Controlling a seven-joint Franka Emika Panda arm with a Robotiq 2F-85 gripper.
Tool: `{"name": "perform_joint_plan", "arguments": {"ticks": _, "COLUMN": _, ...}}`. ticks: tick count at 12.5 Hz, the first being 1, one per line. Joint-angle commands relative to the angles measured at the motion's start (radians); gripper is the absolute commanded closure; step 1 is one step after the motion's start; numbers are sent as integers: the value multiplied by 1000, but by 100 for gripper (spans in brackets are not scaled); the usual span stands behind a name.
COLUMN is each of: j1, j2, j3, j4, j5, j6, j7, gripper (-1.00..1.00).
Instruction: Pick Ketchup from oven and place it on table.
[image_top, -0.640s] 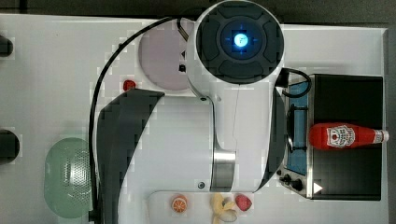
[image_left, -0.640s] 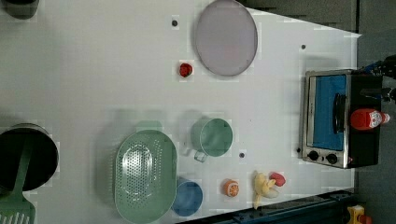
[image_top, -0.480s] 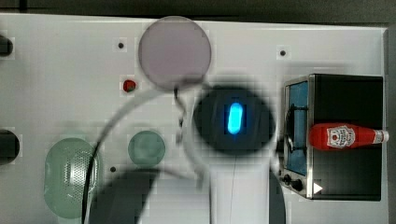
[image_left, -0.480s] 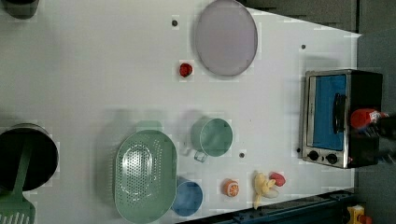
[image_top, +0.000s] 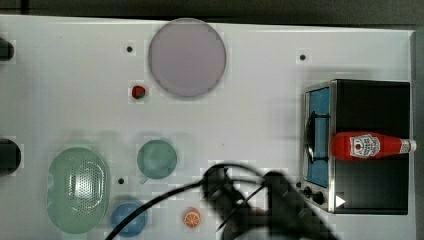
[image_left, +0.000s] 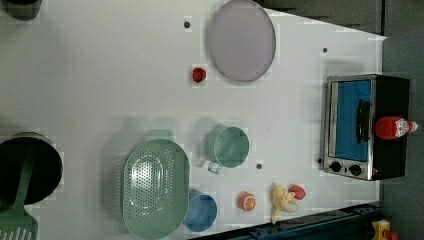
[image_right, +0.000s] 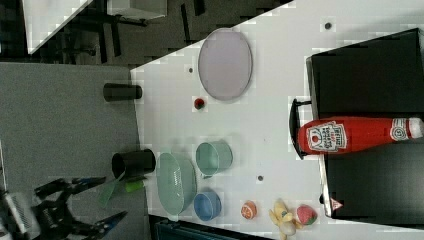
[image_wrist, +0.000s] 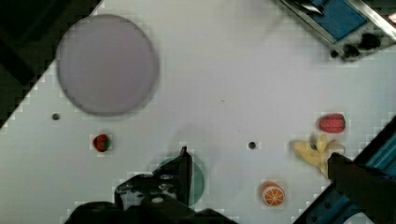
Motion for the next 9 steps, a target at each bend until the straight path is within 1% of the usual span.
{"name": "perform_joint_plan", "arguments": {"ticks": 1, "j1": -52, "j2": 167, "j3": -122, "j4": -55, "j5": 12, "j6": 43, "j7": -27, "gripper": -100}}
{"name": "perform_joint_plan", "arguments": {"ticks": 3, "j1": -60, "j2": 202, "j3": -186, "j4": -55, "j5": 4, "j6": 150, "j7": -34, "gripper": -100}}
{"name": "perform_joint_plan", "arguments": {"ticks": 4, "j1": -66, "j2": 242, "j3": -243, "j4": -56, "j5": -28, "j6": 250, "j7": -37, "gripper": -100}}
{"name": "perform_joint_plan", "arguments": {"ticks": 6, "j1": -68, "j2": 293, "j3": -296, "j4": -55, "j5": -44, "j6": 309, "j7": -37, "gripper": -100}}
{"name": "perform_joint_plan", "arguments": {"ticks": 9, "j1": -73, "j2": 390, "j3": -385, "j4": -53, "j5": -46, "j6": 467, "j7": -37, "gripper": -100}}
